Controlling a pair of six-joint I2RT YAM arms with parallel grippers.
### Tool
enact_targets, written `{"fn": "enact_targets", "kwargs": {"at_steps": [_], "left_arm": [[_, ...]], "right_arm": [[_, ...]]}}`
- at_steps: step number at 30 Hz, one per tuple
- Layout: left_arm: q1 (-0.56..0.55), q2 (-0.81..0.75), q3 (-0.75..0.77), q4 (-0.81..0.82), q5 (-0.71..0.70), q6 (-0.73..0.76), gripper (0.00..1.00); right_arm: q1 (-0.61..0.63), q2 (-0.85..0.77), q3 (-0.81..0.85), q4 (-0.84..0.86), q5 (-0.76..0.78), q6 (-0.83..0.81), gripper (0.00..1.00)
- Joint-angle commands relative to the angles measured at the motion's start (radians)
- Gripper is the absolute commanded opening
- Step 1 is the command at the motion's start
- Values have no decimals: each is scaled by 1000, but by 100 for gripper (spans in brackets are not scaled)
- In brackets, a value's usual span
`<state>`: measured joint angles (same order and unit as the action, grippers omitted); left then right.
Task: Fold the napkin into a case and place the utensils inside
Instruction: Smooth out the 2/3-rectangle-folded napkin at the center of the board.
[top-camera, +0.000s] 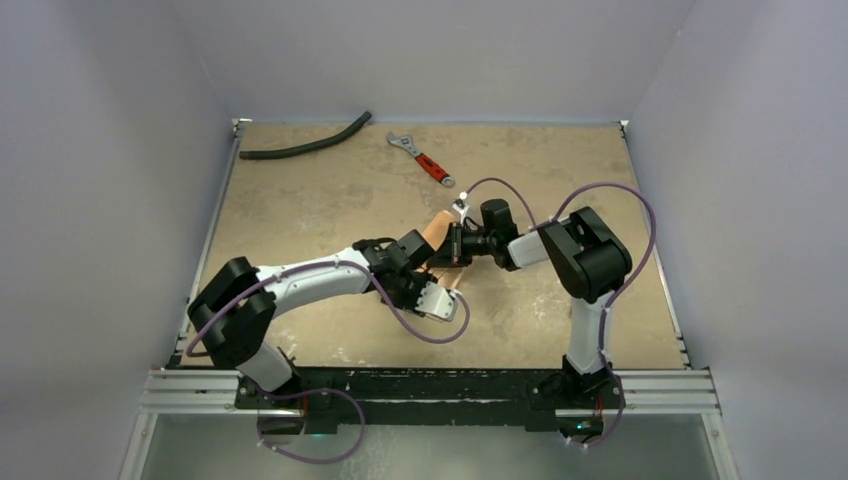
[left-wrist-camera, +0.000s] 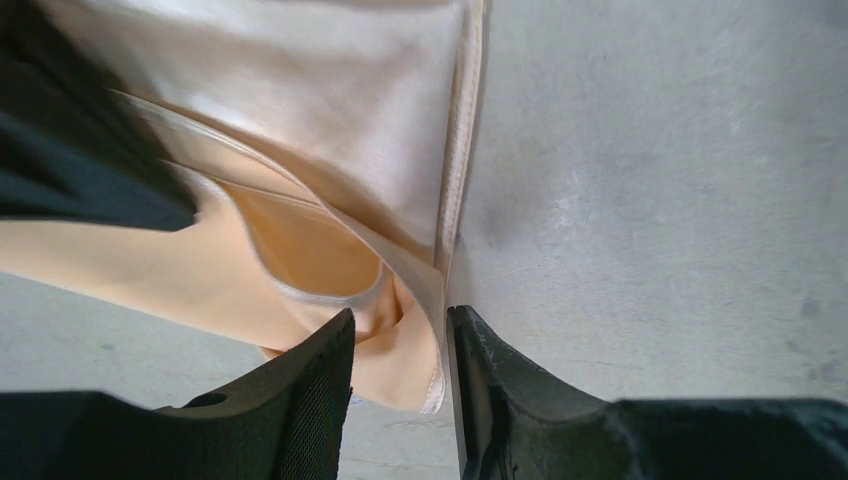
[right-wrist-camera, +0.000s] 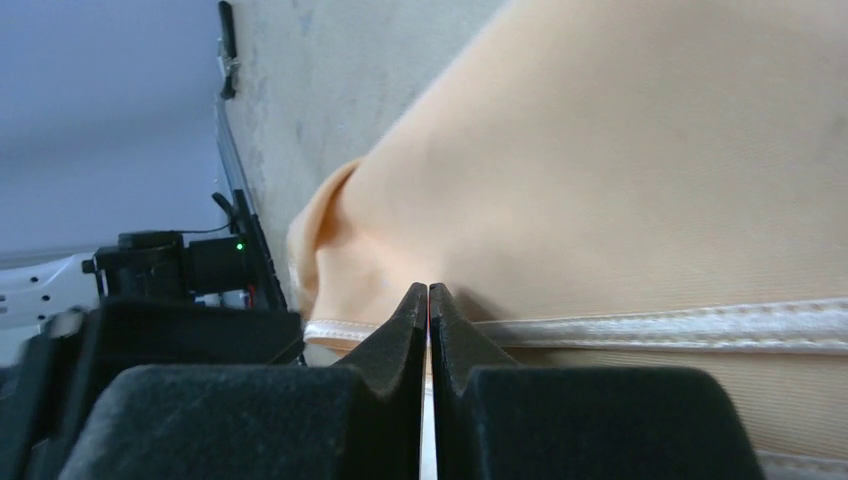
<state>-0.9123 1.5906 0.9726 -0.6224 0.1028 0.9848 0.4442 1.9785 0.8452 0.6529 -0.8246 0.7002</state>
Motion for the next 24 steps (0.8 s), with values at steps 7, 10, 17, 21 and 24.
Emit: {"fn": "enact_targets", "kwargs": {"at_steps": [7, 10, 17, 21, 24], "left_arm": [[8, -21, 133, -26, 165, -188, 33], [42, 16, 140, 70, 155, -240, 26], [91, 107, 157, 141, 104, -304, 8], [89, 135, 136, 120, 137, -302, 5], [86, 149, 112, 91, 159, -283, 4]], "right_arm": [[4, -4, -1, -9, 55, -24, 2], [6, -7, -5, -8, 61, -25, 2], [7, -23, -35, 0, 69, -23, 1], [7, -32, -40, 8, 68, -14, 1], [7, -50, -28, -18, 57, -18, 0]]}}
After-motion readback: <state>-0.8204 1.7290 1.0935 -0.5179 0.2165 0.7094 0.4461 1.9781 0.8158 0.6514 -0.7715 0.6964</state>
